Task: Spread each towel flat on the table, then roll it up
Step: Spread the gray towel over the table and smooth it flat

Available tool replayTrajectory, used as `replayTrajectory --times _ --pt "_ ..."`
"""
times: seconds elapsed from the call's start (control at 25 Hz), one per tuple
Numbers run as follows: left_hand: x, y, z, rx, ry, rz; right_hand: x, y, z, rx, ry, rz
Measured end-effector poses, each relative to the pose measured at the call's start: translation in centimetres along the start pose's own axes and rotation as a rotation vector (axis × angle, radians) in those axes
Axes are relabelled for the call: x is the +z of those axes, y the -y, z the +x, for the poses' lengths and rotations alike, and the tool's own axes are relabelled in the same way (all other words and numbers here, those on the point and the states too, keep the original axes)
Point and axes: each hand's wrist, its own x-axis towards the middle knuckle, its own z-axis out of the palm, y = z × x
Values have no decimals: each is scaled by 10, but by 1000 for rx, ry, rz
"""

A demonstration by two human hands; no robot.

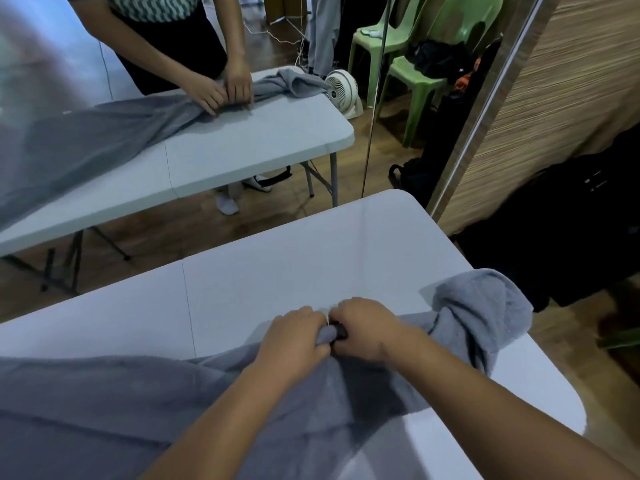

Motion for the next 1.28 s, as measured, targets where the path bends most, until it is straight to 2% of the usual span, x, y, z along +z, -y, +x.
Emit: replayTrajectory --times 0.08,0.12,0.2,0.32,0.44,0.6,0.72,0.84,0.92,1.04,1.08,1.16,1.28 --pt "-1 0 -13 62 -151 -46 -11 0 -14 -41 -133 17" --pt "0 -2 -24 89 -176 -64 -11 1 -24 -85 -176 -8" --pt "8 -7 -49 128 -116 -95 -2 7 -47 -163 -159 -47" --pt "13 -12 -76 139 4 -132 11 12 -71 -162 -18 29" --pt "-5 -10 -71 149 9 -210 -7 11 -68 -232 -18 82" --pt "-53 -6 -41 186 -12 -286 -59 8 -48 -288 -56 29" --pt "-73 5 -24 183 8 -256 -86 -11 -40 -183 83 39" --pt "-71 33 -20 133 58 -353 -99 -62 -43 -9 292 -2" --pt "-71 62 -18 101 103 -337 -113 -103 -47 117 335 -32" --pt "-86 106 -5 121 186 -133 -142 -153 -45 271 333 -150" --pt "-93 118 3 129 165 -85 -152 -166 -40 301 334 -196" --pt "-108 138 23 103 13 -77 -171 -182 -22 332 310 -305" --pt "-129 164 55 -30 -194 -111 -196 -201 13 395 209 -410"
